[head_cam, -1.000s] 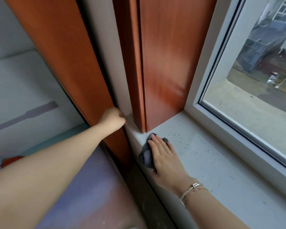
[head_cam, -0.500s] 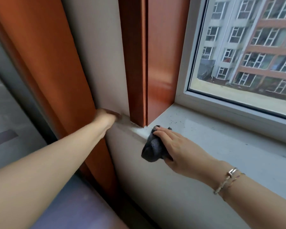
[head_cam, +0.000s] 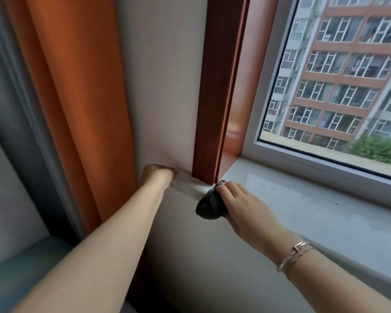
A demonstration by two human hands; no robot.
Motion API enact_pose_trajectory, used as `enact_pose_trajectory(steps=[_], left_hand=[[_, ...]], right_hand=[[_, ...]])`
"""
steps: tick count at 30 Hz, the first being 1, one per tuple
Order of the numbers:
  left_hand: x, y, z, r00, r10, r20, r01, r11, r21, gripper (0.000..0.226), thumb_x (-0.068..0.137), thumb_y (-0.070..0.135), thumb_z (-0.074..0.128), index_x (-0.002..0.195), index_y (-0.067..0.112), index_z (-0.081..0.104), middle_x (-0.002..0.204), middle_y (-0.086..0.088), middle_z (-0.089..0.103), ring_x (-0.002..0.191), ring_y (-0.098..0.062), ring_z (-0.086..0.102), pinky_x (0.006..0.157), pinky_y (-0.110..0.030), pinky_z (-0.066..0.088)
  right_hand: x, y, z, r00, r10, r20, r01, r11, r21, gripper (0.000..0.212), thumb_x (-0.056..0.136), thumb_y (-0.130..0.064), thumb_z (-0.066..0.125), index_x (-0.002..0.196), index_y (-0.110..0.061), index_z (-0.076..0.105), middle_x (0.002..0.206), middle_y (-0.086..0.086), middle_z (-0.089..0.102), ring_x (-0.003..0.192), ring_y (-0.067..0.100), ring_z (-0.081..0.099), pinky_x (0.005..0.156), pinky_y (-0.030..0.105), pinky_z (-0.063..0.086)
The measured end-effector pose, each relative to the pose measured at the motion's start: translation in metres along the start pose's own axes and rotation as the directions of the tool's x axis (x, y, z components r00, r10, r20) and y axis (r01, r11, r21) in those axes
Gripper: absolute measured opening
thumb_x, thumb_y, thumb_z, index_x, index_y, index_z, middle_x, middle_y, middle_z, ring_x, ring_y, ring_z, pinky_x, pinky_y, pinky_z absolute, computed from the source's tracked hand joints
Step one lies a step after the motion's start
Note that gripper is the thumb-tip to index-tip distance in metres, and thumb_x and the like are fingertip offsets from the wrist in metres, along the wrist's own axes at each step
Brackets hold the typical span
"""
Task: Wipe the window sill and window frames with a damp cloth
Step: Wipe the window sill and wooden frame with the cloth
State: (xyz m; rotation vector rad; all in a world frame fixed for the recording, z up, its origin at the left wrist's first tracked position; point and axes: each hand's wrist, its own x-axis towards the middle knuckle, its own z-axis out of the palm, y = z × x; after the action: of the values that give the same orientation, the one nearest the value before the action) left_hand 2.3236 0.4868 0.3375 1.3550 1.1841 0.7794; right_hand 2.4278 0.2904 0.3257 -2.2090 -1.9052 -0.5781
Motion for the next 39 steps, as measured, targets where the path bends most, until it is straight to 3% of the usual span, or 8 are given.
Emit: enact_pose_trajectory(steps=[7, 11, 14, 17, 23, 31, 34, 39], left_hand=[[0.011, -0.007, -0.004, 0.998, 0.002, 0.060, -0.001, 1.000, -0.017, 0.030, 0.079, 0.019, 0.075, 0.107, 0.009, 0.068, 0.106, -0.008, 0.068, 0.095, -0.025, 0.063, 0.094, -0.034, 0.051], [0.015, -0.006, -0.006, 0.996, 0.029, 0.082, -0.031, 0.999, 0.026, 0.032, 0.079, 0.016, 0.075, 0.108, 0.006, 0.067, 0.103, -0.006, 0.064, 0.089, -0.021, 0.055, 0.088, -0.025, 0.046], [0.014, -0.002, -0.007, 0.994, 0.038, 0.105, -0.042, 0.998, 0.039, 0.035, 0.078, 0.017, 0.076, 0.110, 0.006, 0.067, 0.109, -0.008, 0.065, 0.088, -0.020, 0.054, 0.082, -0.022, 0.042], [0.014, -0.001, -0.012, 0.986, 0.061, 0.152, -0.069, 0.996, 0.048, 0.035, 0.078, 0.017, 0.077, 0.110, 0.009, 0.065, 0.101, -0.002, 0.061, 0.087, -0.017, 0.051, 0.077, -0.021, 0.038], [0.023, -0.007, -0.043, 0.944, 0.032, 0.327, -0.040, 0.999, 0.016, 0.031, 0.096, 0.039, 0.048, 0.100, 0.018, 0.070, 0.092, 0.005, 0.069, 0.094, -0.016, 0.053, 0.083, -0.031, 0.029], [0.027, -0.027, -0.067, 0.968, 0.174, 0.180, -0.165, 0.984, -0.061, 0.029, 0.099, 0.016, 0.042, 0.091, 0.014, 0.070, 0.085, 0.000, 0.070, 0.100, -0.018, 0.056, 0.090, -0.028, 0.034], [0.035, -0.038, -0.066, 0.965, 0.210, 0.160, -0.208, 0.978, -0.029, 0.038, 0.101, 0.014, 0.039, 0.073, 0.014, 0.064, 0.069, -0.001, 0.063, 0.079, -0.017, 0.056, 0.081, -0.029, 0.040], [0.048, -0.058, -0.068, 0.980, 0.179, 0.088, -0.184, 0.981, 0.056, 0.041, 0.102, 0.020, 0.038, 0.063, 0.015, 0.051, 0.064, -0.005, 0.050, 0.059, -0.019, 0.045, 0.059, -0.028, 0.030]], right_hand=[[-0.020, 0.002, -0.008, 0.997, -0.075, -0.004, 0.074, 0.991, -0.111, 0.060, 0.066, 0.000, 0.074, 0.122, -0.008, 0.053, 0.119, 0.006, 0.057, 0.106, 0.027, 0.057, 0.083, 0.031, 0.054], [-0.005, -0.012, 0.001, 0.991, -0.131, -0.034, 0.126, 0.983, -0.131, 0.060, 0.062, 0.005, 0.073, 0.120, -0.004, 0.059, 0.121, 0.009, 0.060, 0.113, 0.028, 0.057, 0.091, 0.032, 0.051], [0.010, -0.020, 0.000, 0.973, -0.223, -0.066, 0.207, 0.959, -0.194, 0.044, 0.075, 0.001, 0.053, 0.118, -0.002, 0.062, 0.117, 0.011, 0.063, 0.111, 0.028, 0.059, 0.093, 0.031, 0.049], [0.021, -0.025, -0.003, 0.963, -0.258, -0.082, 0.235, 0.945, -0.227, 0.049, 0.082, -0.004, 0.029, 0.116, -0.001, 0.064, 0.114, 0.011, 0.064, 0.110, 0.027, 0.060, 0.094, 0.031, 0.048], [0.065, -0.047, 0.020, 0.965, -0.234, -0.121, 0.206, 0.956, -0.208, 0.048, 0.079, -0.002, 0.032, 0.116, 0.001, 0.063, 0.108, 0.014, 0.066, 0.100, 0.031, 0.063, 0.090, 0.036, 0.053], [0.065, -0.053, 0.019, 0.969, -0.220, -0.110, 0.190, 0.954, -0.234, 0.079, 0.091, -0.003, -0.010, 0.116, 0.001, 0.065, 0.115, 0.016, 0.065, 0.105, 0.029, 0.063, 0.092, 0.034, 0.051], [0.071, -0.059, 0.020, 0.971, -0.193, -0.141, 0.157, 0.959, -0.237, 0.077, 0.089, 0.001, -0.006, 0.112, 0.001, 0.067, 0.110, 0.016, 0.067, 0.099, 0.028, 0.066, 0.087, 0.032, 0.053], [0.095, -0.076, 0.030, 0.987, -0.044, -0.157, 0.024, 0.991, -0.130, 0.056, 0.065, 0.006, 0.030, 0.105, 0.004, 0.068, 0.098, 0.017, 0.069, 0.081, 0.029, 0.068, 0.069, 0.030, 0.058]])
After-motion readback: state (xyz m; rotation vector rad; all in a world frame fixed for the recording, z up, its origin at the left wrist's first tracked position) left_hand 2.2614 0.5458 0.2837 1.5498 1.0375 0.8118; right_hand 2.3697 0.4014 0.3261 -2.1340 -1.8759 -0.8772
